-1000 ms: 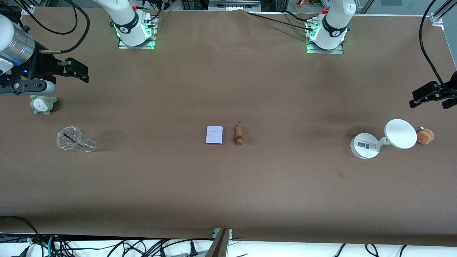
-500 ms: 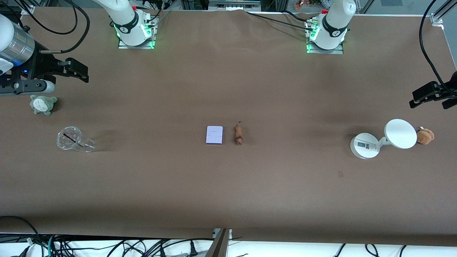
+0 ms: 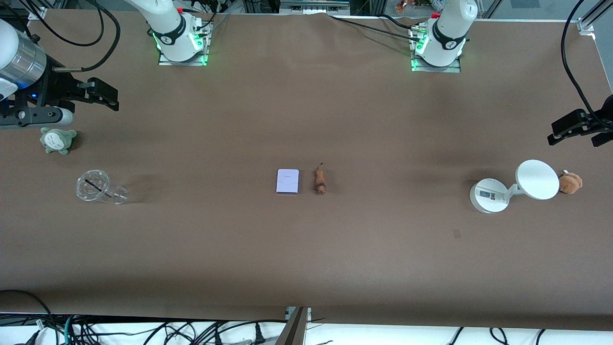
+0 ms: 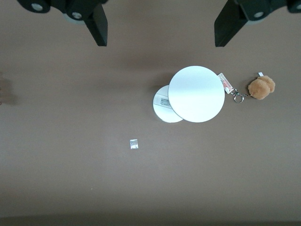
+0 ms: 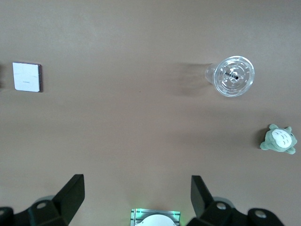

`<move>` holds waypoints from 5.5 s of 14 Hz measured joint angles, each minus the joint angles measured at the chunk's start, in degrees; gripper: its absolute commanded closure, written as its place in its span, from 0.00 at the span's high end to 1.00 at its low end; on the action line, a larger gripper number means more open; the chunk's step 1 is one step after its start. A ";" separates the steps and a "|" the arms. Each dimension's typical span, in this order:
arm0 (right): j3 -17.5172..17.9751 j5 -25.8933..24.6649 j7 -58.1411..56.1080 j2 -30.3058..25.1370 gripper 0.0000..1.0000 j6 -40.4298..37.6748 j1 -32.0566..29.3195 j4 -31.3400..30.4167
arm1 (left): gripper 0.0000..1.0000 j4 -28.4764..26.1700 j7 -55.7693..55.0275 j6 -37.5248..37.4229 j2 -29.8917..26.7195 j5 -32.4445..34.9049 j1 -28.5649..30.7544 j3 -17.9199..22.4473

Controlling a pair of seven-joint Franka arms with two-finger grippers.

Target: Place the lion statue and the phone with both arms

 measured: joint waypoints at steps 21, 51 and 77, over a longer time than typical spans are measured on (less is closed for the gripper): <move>-0.88 0.00 0.00 0.94 1.00 2.38 -0.37 0.00 | 1.00 0.26 -0.15 0.04 0.14 -1.02 -0.26 -2.11; -0.75 0.00 0.00 0.97 1.00 2.37 -0.34 0.00 | 1.00 13.44 -58.71 22.24 41.10 -8.50 -34.73 -6.79; 0.17 3.83 0.09 12.56 1.00 6.06 1.78 -1.82 | 0.00 16.93 -40.43 10.78 38.11 -4.92 -25.06 -2.62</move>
